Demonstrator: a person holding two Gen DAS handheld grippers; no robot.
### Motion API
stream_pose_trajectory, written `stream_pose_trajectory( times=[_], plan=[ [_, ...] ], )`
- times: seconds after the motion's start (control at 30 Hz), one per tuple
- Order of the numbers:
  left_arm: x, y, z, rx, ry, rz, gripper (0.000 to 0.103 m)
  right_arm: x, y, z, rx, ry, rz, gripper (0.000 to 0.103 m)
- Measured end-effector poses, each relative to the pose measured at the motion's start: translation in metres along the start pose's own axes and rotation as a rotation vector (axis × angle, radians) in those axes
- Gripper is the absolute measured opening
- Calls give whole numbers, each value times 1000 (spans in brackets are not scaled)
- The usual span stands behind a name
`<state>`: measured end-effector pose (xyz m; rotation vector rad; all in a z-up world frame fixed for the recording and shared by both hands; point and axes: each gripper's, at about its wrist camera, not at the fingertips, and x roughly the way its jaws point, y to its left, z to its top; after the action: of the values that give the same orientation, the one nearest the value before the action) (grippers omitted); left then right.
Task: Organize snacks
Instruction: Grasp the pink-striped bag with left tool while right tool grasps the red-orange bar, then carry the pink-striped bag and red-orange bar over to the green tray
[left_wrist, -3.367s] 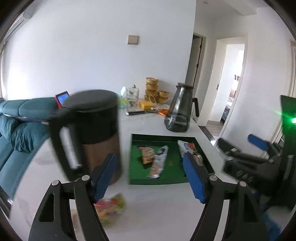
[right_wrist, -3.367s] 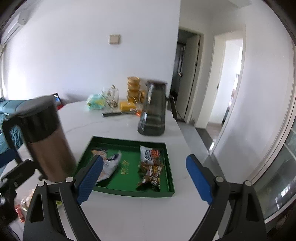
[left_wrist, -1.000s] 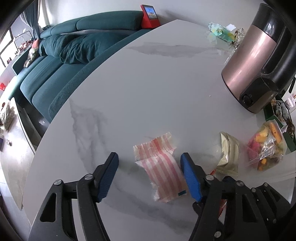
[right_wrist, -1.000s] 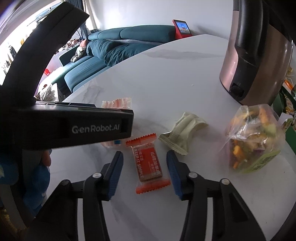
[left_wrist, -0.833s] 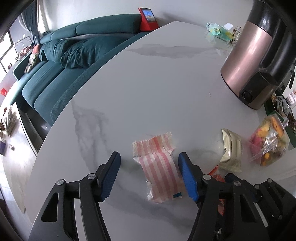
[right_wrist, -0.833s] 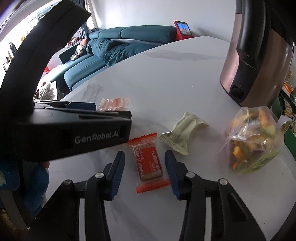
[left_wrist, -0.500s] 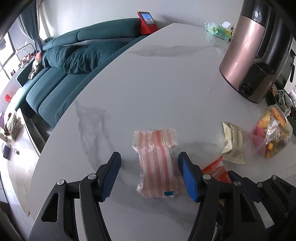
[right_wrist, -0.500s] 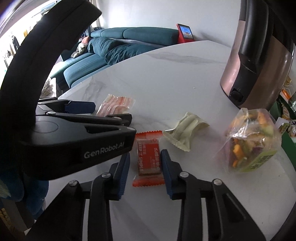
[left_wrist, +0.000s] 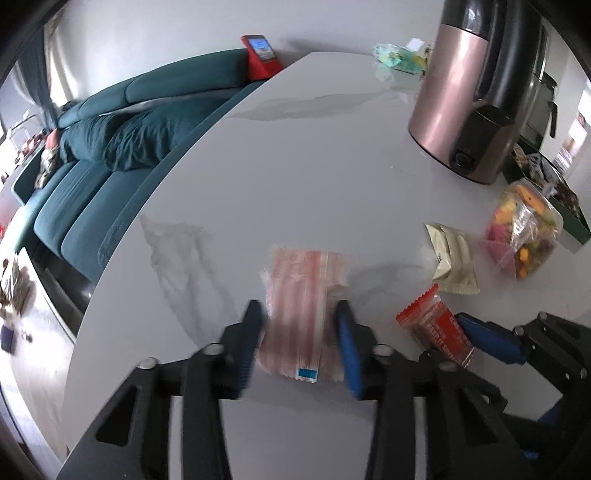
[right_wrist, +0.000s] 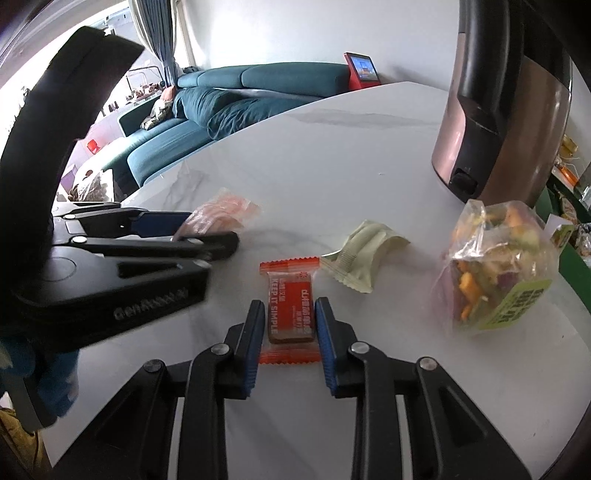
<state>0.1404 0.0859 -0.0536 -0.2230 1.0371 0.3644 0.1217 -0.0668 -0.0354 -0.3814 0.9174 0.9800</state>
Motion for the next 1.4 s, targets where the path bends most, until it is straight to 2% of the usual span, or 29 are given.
stream_pose_trajectory(
  times=[0.17,0.67,1.03,1.23,1.4],
  plan=[
    [2,5,2,15,4,-31,25,0,3,2,-21,18,-21,0],
    [7,18,7,17,27,-75,23,4,0,7,53,43,-29,0],
    [11,32,8,15,39,-78,23,-6,-1,10,106,-6,5,0],
    [7,36,8,24,41,-69,23,-10,9,16,83,-12,30,0],
    [-3,35,3,48,38,-74,23,-18,20,5,56,-2,54,0]
  ],
)
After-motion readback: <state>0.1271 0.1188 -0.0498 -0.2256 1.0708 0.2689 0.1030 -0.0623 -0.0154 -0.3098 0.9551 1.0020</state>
